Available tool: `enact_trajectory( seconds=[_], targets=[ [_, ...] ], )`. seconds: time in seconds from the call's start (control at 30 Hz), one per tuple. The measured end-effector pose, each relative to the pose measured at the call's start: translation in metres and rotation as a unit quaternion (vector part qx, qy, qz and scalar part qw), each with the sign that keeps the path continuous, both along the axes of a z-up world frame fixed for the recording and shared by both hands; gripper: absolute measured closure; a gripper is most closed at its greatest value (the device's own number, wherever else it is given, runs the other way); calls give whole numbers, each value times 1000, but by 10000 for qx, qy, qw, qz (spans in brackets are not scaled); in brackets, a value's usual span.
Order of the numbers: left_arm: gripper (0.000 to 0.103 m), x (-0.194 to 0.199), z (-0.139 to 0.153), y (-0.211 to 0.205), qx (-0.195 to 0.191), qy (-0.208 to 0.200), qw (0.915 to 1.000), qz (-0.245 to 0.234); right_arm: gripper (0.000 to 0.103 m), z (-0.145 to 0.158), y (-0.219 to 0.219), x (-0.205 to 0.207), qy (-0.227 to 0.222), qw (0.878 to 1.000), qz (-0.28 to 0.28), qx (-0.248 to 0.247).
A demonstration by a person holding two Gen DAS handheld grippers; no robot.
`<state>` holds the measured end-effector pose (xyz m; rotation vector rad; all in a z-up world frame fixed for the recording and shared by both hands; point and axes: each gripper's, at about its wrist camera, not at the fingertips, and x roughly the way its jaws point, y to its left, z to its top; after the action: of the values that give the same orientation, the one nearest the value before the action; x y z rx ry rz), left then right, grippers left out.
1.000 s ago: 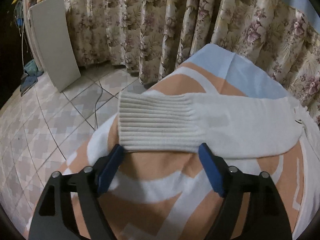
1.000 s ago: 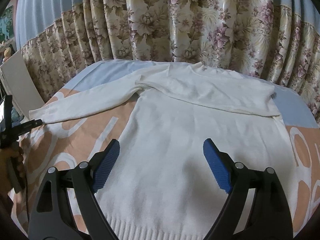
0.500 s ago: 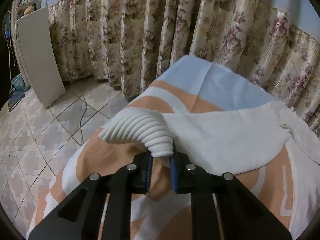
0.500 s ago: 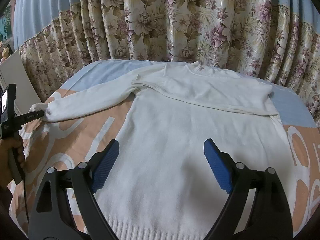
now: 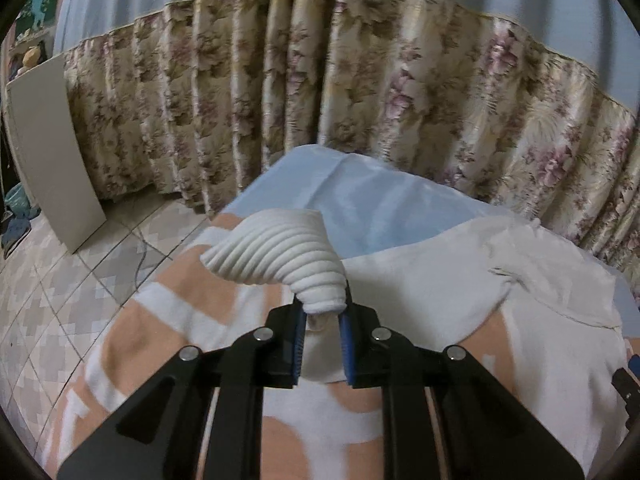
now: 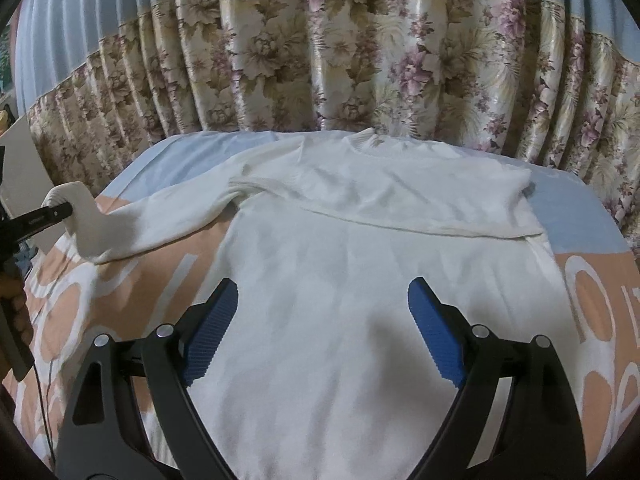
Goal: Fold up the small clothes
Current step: 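Carry the held sleeve with the left gripper across the sweater body, then open the left gripper to lay the sleeve on the body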
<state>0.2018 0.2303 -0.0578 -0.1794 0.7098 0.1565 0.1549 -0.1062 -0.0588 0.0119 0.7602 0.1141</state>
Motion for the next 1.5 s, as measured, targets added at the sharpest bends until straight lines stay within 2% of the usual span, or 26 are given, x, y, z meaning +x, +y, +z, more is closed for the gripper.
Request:
enact_trajectory(
  seconds=[0.2,0.4,0.63,0.87,1.23,1.5],
  targets=[
    [88,18,9,-55,40,-38,9994,-331,15,1,-36,16,-20,9995,-296,81],
    [88,39,12,-130,46,-52,9966,-815,15,3,-66,27,-45,9990,-439,102],
    [88,64,7,-226,37,11,9897,-1429,15,-3,-108,40,-5,9980,-632,86],
    [88,88,-8,-312,3,165,9813,-1916,14,-13,-172,47,79,9943,-1061,111],
    [88,95,-42,-406,59,470,9686,-2442,14,-30,-262,47,177,9869,-1604,84],
    [88,104,-51,-454,214,546,9655,-2536,14,-33,-298,53,167,9847,-1732,-23]
  ],
)
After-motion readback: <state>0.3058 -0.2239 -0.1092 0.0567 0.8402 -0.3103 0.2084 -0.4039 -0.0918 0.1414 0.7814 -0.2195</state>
